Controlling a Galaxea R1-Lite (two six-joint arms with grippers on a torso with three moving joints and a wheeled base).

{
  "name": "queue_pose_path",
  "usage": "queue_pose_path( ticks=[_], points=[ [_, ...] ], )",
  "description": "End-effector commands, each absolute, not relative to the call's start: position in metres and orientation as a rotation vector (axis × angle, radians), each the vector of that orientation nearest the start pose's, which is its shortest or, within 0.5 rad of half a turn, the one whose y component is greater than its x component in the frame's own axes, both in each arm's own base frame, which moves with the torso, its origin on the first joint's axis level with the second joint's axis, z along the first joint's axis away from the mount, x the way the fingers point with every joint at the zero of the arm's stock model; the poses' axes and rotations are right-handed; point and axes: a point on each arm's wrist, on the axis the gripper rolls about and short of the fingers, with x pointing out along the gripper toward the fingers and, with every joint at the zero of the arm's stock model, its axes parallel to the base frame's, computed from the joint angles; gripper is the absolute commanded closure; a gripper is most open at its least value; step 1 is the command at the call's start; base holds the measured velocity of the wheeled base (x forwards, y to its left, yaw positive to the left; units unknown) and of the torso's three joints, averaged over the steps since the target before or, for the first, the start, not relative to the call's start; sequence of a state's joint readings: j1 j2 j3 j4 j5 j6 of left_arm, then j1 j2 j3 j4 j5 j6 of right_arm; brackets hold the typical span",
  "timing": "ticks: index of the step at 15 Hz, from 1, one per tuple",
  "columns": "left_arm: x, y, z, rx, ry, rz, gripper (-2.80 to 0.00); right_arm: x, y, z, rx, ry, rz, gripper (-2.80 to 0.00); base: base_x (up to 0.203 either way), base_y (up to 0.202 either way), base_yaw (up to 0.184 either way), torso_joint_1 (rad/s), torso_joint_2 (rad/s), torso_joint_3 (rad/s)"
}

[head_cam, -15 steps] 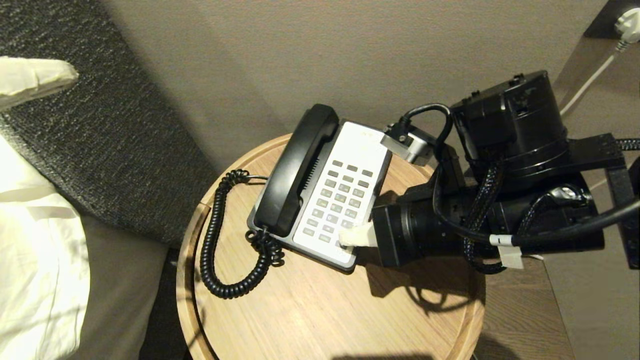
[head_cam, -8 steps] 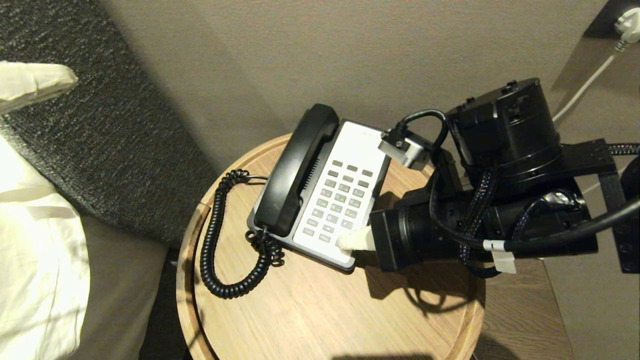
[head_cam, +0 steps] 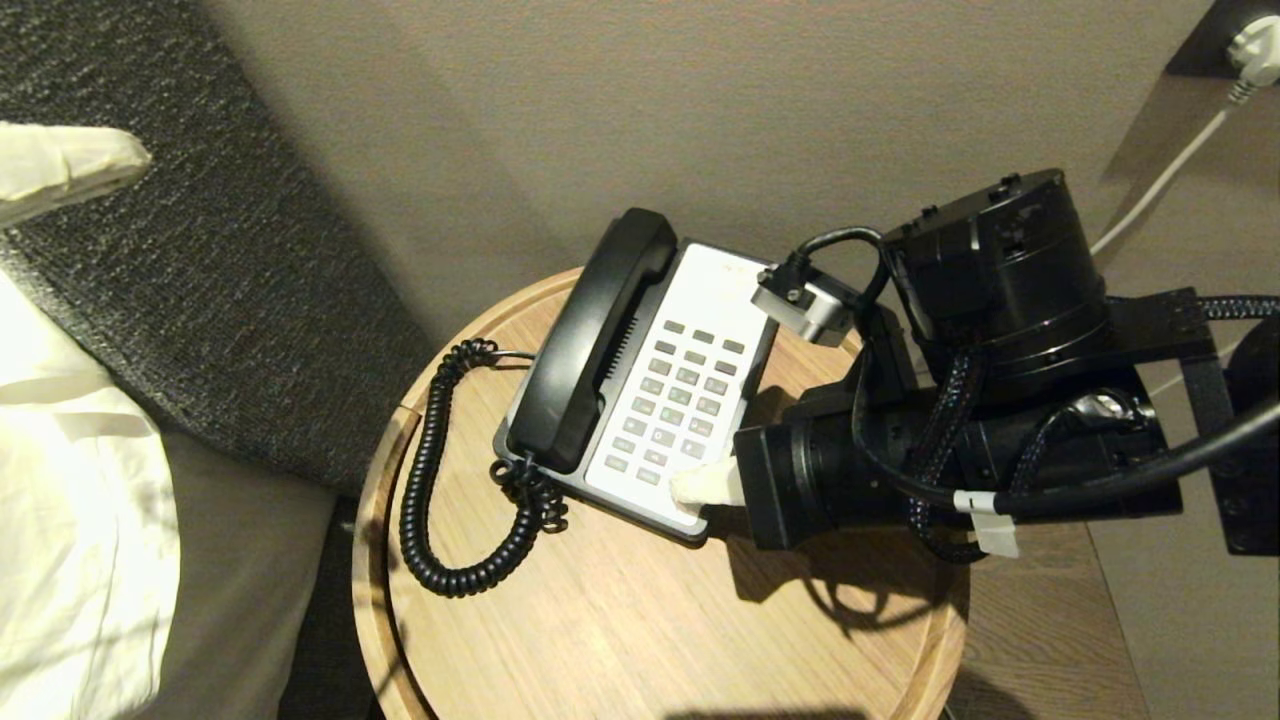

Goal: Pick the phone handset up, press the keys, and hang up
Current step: End the call using the dial pad

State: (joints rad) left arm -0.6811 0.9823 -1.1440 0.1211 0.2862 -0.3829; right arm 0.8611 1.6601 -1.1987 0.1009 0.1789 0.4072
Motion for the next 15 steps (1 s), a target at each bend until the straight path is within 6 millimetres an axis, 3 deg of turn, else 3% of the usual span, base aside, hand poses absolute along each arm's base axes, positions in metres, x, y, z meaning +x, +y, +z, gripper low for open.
queue_pose_path(
  ticks=[1, 9, 15],
  points=[
    [0.077, -0.054, 0.354, -0.398, 0.046, -0.394, 0.00, 0.194, 0.233, 0.234, 0.163, 0.752, 0.878, 0.00, 0.000, 0.000, 0.000, 0.000, 0.00, 0.000],
    [0.077, -0.051, 0.343, -0.394, 0.070, -0.383, 0.00, 0.186, 0.223, 0.249, 0.187, 0.711, 0.892, 0.00, 0.000, 0.000, 0.000, 0.000, 0.00, 0.000],
    [0.076, -0.050, 0.343, -0.400, 0.071, -0.384, 0.00, 0.187, 0.225, 0.246, 0.183, 0.721, 0.888, 0.00, 0.000, 0.000, 0.000, 0.000, 0.00, 0.000]
  ],
)
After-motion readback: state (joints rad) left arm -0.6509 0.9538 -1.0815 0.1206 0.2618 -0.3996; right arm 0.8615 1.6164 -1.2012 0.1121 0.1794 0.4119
